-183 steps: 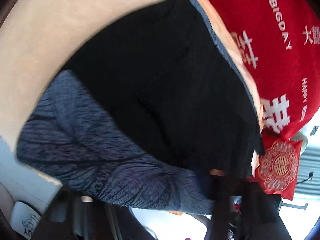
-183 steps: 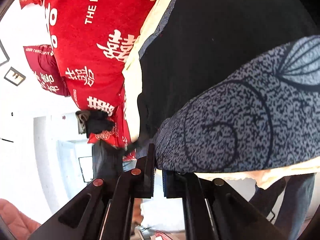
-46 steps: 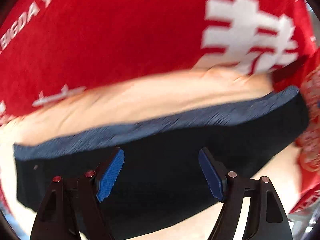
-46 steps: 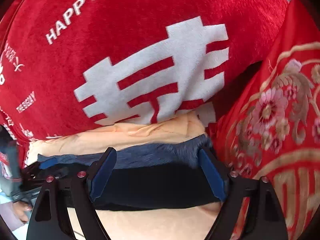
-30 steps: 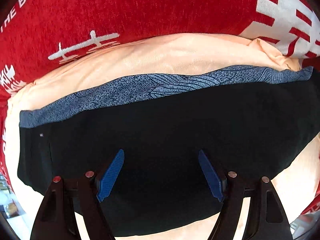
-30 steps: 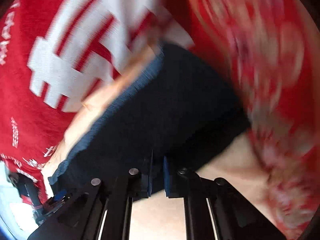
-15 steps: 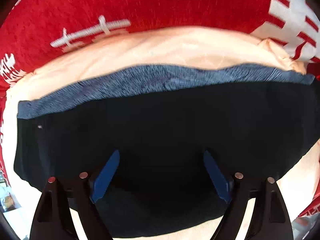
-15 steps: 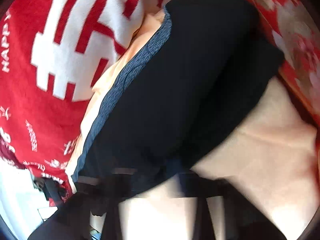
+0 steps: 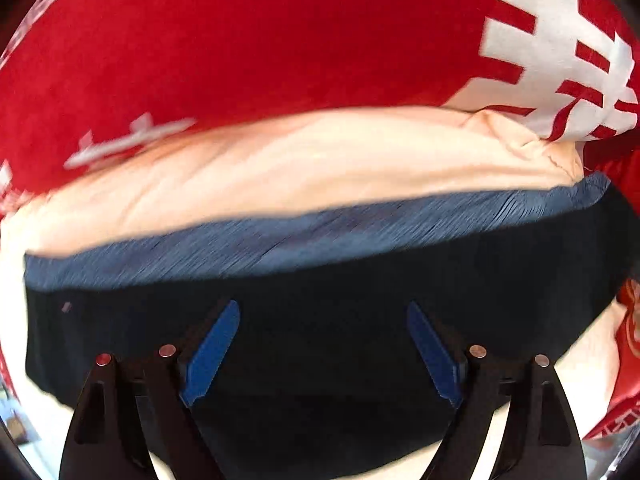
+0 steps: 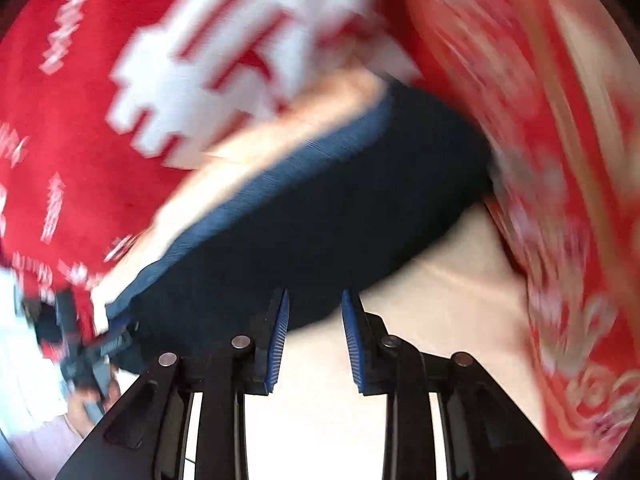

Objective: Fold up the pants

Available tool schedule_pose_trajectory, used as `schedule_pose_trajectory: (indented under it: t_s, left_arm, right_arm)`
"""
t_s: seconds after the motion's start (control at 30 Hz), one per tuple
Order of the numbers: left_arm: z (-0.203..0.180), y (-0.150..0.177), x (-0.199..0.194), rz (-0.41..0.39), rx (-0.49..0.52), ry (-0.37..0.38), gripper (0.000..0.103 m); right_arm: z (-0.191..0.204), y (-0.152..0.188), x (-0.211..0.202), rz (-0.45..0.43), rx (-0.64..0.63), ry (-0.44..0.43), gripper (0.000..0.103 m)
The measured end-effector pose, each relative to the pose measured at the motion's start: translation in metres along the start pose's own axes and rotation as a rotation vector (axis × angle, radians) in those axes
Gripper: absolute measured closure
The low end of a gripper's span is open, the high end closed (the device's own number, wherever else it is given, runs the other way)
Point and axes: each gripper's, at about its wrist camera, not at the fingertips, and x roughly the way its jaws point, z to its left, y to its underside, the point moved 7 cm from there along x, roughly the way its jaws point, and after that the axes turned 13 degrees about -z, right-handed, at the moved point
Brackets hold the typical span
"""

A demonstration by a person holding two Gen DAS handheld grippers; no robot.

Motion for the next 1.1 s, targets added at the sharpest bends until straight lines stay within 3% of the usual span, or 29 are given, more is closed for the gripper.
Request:
schedule_pose_trajectory:
  t_s: [0.1, 0.23, 0.37, 0.43, 0.53, 0.6, 0.73, 0.87, 0.97, 1.03, 1.1]
  left_arm:
    - [-0.017, -0.012, 0.033, -0.006, 0.008, -0.028, 0.016]
    - [0.001, -0.034, 0.06, -0.058, -0.082, -0.056, 0.013]
    - [0.033, -0.052, 0.077, -0.04, -0.112, -0.122, 0.013]
    - [0.05, -0.055, 0.068, -0.035, -0.133, -0.138, 0.013]
    - [0.077, -0.04, 0.033, -0.049, -0.125, -0.141, 0.013]
    - [0.101, -0.024, 0.01, -0.052, -0.085, -0.17, 0.013]
    - [0.136, 0.018, -0.02, -0.012, -0.1, -0.21, 0.013]
    - [0.198, 0.059, -0.041, 0.021, -0.116, -0.249, 0.013]
    - [0.255, 0.067, -0.05, 0.006, -0.106, -0.293, 0.013]
    - [0.298, 0.059, -0.045, 0.015, -0.104, -0.334, 0.013]
    - [0.332, 0.08, -0.038, 0.03, -0.113, -0.379, 0.013]
  right_arm:
    - [0.015, -0.022, 0.041, 0.011, -0.135, 0.026, 0.073]
    - [-0.013, -0.031, 0.096, 0.062, -0.203, 0.183, 0.075]
    - [-0.055, -0.068, 0.094, -0.057, -0.164, 0.329, 0.077]
    - [-0.059, -0.074, 0.095, -0.05, -0.116, 0.328, 0.077]
    - [-0.045, -0.073, 0.085, -0.054, -0.148, 0.352, 0.074]
    - [-0.03, -0.067, 0.068, -0.063, -0.094, 0.251, 0.074]
    - [0.01, -0.028, 0.043, 0.008, 0.011, 0.01, 0.073]
    - [0.076, 0.042, 0.034, 0.137, 0.052, -0.192, 0.071]
    - [0.143, 0.102, 0.044, 0.263, 0.124, -0.337, 0.069]
    - [0.181, 0.135, 0.058, 0.317, 0.135, -0.388, 0.069]
    - [0.221, 0.177, 0.071, 0.373, 0.15, -0.429, 0.069]
